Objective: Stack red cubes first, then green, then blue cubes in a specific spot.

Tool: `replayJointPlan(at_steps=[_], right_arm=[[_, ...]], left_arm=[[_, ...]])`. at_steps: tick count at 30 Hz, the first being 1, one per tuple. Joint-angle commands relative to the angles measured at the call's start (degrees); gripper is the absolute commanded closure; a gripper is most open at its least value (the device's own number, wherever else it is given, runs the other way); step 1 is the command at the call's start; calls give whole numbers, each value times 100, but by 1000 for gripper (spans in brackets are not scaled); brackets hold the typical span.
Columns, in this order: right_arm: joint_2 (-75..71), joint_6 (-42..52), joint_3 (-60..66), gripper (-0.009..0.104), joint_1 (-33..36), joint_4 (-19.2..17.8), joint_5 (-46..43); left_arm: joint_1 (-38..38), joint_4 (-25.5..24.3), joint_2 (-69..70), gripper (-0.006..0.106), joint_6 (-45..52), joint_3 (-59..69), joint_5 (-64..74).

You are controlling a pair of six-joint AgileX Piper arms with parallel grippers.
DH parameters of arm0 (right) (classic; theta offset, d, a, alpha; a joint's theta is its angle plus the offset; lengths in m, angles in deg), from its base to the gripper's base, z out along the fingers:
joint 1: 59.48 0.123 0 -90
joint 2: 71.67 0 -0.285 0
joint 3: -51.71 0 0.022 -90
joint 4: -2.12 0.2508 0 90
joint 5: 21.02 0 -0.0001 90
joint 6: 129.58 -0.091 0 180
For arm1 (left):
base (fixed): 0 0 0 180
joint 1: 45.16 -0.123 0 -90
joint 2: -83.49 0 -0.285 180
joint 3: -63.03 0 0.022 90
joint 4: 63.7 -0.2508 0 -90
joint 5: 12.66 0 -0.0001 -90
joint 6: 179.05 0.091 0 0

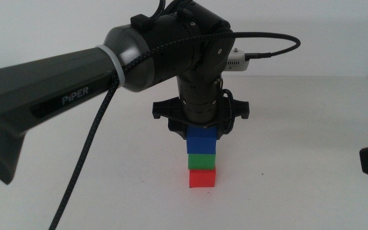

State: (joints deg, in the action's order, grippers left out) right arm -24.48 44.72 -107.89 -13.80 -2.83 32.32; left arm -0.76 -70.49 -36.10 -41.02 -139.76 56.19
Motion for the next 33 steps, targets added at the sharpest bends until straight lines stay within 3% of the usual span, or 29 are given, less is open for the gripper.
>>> replayJointPlan(at_steps=[1, 21, 24, 26, 33], right_arm=[[-12, 13, 35, 17, -48, -45, -65], [-12, 13, 35, 17, -48, -45, -65], [-12, 13, 35, 17, -48, -45, -65], [-12, 13, 35, 17, -48, -45, -65], [-12, 13, 35, 17, -48, -45, -65]], left_arm=[[-10, -18, 27, 102, 0, -66, -55], [-97, 130, 17, 102, 102, -66, -258], [-97, 64, 5, 92, 101, -66, -173], [-97, 75, -90, 78, 119, -66, -164], [-97, 165, -182, 64, 203, -66, -142]])
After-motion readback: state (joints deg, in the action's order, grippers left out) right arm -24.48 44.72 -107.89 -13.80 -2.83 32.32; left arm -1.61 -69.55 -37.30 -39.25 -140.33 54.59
